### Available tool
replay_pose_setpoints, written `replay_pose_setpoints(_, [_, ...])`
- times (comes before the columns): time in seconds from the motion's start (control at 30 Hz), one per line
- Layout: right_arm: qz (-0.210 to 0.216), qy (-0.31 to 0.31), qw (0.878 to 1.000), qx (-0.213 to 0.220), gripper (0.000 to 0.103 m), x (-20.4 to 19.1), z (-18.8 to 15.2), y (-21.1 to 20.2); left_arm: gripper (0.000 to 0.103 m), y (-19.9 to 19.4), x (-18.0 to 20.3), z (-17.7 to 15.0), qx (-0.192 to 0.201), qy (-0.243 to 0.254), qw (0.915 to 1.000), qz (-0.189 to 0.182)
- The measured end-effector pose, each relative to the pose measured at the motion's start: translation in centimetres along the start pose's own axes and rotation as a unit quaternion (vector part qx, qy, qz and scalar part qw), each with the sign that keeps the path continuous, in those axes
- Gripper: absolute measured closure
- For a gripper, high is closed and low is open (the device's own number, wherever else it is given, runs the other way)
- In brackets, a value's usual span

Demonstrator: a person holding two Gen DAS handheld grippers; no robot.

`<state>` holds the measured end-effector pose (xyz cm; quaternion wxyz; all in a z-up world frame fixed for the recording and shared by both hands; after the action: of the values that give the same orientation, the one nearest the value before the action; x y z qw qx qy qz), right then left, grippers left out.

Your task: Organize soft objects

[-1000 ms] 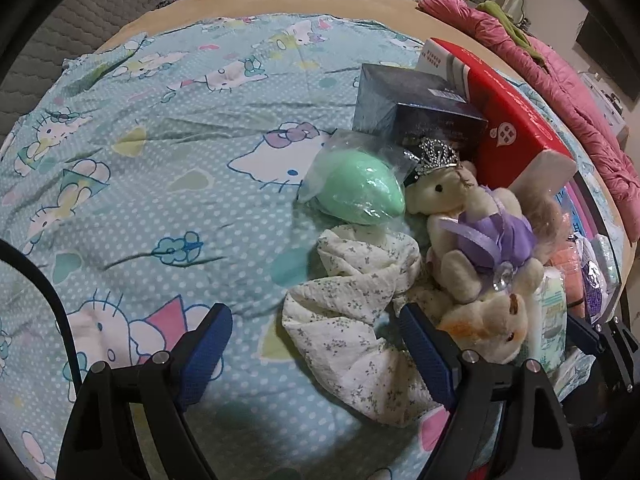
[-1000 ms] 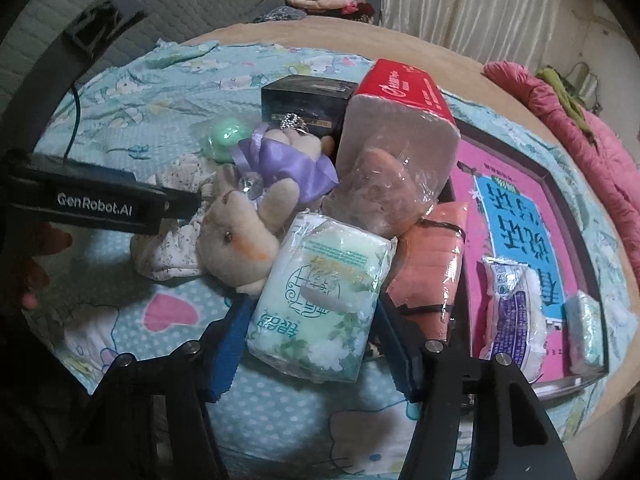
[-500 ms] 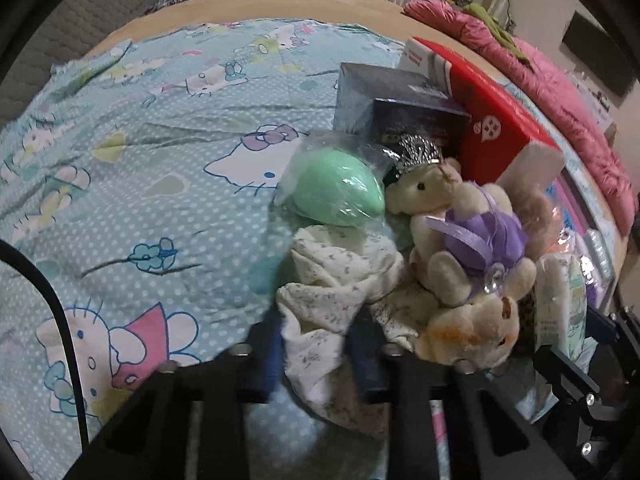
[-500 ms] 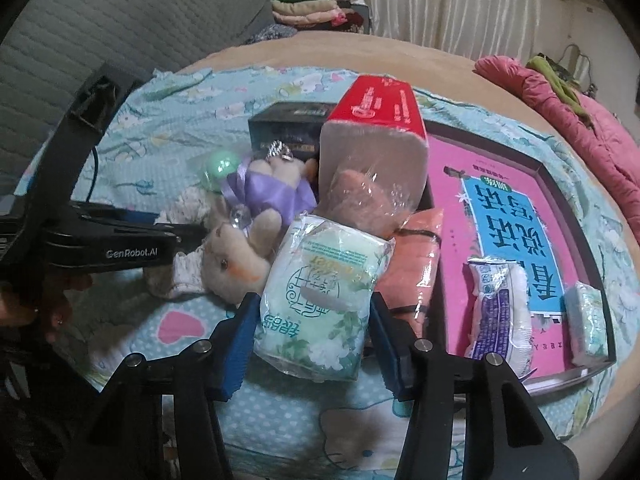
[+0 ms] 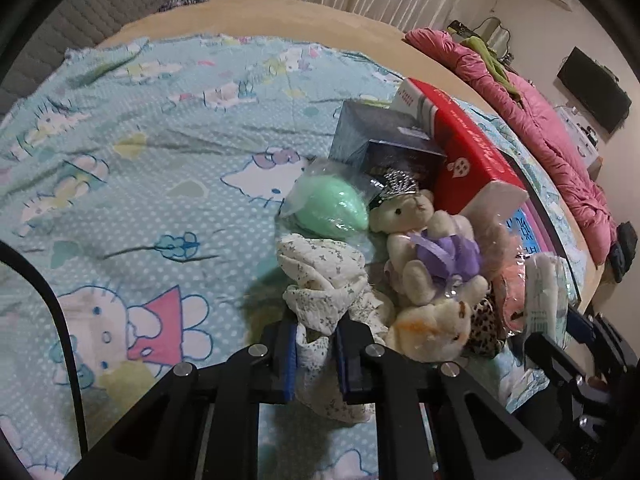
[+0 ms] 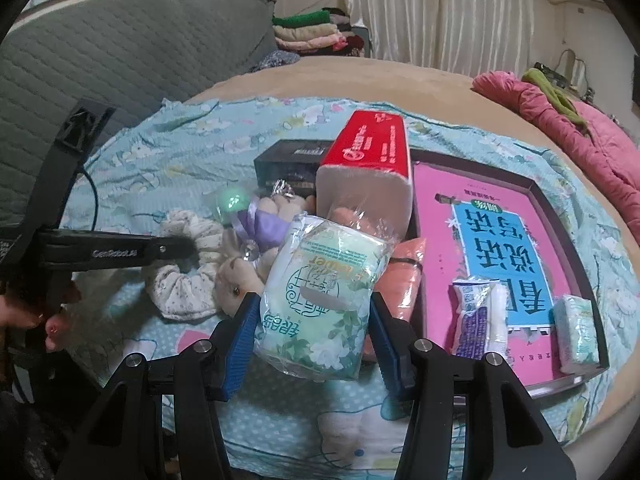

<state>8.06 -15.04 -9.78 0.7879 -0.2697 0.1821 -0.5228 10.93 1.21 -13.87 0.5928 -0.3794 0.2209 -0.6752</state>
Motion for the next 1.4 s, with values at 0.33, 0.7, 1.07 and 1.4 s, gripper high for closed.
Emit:
replay_pose_setpoints(0.33, [0.002,0.018,1.000,0.022,0.048,1.0,1.1,-1.0,0.088,-4.2,1.6,1.8,0.042,0.024,0.9986,0.020])
replay_pose_setpoints(0.7, [0.003,0.030,0.998,0.049,0.048,2.1,2.2,-2.2,0.088,-7.3,3.8,3.4,0.070,0.036,0.9969,0.009])
replay_pose_setpoints(1.07, [-0.003,0.047,0.996,0.076,0.048,3.6,3.2,-3.7,0.088,-9.1,7.1,4.0,0.079,0.059,0.9951,-0.008])
replay_pose_setpoints(1.4, [-0.009,0.071,0.993,0.094,0.048,5.1,3.8,-5.0,0.088,-10.0,10.5,4.5,0.088,0.083,0.9925,-0.020])
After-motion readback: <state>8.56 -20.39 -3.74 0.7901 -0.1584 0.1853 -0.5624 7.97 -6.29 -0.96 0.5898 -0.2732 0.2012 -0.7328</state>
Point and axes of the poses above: each gripper's, at about its wrist camera, not at the fingertips, and y roughly the way its jaws point, x to its right, z to its top, the point moved 9 cm from there along y, roughly the way its jaws point, and after that the axes turned 10 degrees about x, right-handed, at the moved point
